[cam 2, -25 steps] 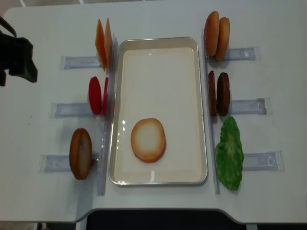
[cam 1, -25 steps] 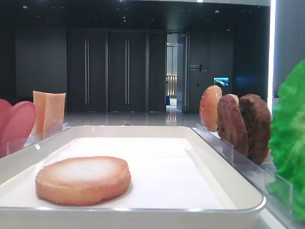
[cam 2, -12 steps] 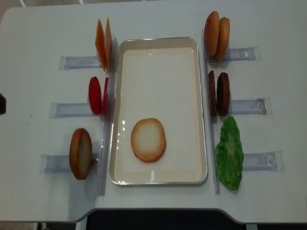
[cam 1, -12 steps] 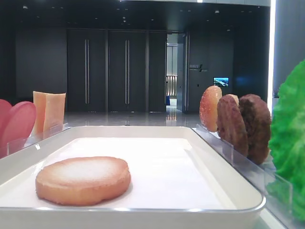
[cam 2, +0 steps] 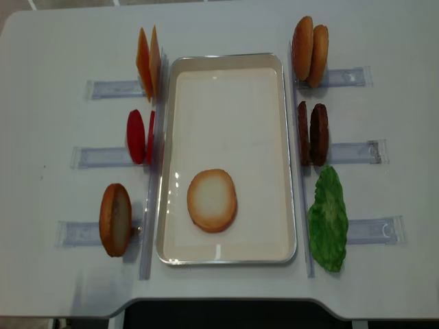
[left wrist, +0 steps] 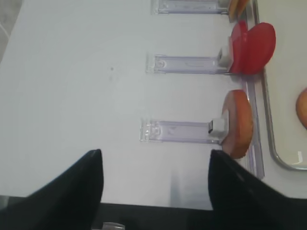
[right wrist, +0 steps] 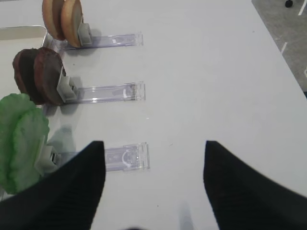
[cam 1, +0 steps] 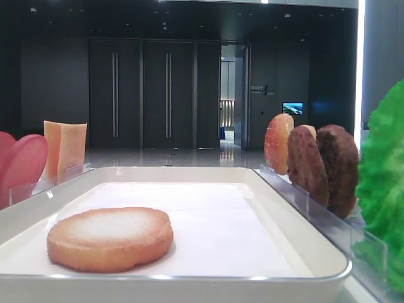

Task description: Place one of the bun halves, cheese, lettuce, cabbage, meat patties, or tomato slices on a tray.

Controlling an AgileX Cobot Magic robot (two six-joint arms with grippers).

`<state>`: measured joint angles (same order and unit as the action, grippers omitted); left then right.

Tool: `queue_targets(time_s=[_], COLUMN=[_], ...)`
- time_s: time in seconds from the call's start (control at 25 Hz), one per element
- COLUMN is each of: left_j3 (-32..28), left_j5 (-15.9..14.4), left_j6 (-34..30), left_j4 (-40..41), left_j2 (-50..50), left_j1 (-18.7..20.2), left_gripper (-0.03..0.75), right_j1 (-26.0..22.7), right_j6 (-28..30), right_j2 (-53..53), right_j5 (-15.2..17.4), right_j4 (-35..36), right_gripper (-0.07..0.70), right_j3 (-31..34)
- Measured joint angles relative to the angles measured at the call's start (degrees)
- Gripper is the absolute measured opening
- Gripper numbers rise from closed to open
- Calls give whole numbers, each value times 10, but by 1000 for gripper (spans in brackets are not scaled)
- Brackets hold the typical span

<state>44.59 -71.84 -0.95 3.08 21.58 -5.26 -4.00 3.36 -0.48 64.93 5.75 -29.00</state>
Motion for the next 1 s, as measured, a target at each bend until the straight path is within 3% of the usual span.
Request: queue_targets(time_s=[0.44, 0.72, 0.88, 1.0], left_j3=[-125, -154, -170, -175], left_j5=[-3, 31, 65, 73], left_j6=[-58, -83, -78, -65], left_j4=[-70, -94, -97, -94], left_j2=[-198, -225, -225, -225], left_j1=[0, 2, 23, 29], left_gripper=[517, 517, 517, 517], right_j1=[0, 0, 0, 0], right_j6=[0, 0, 0, 0], right_j2=[0, 0, 0, 0], right_j5=[0, 0, 0, 0], right_j4=[0, 0, 0, 0], right_gripper=[426, 426, 426, 426], right_j3=[0, 0, 0, 0])
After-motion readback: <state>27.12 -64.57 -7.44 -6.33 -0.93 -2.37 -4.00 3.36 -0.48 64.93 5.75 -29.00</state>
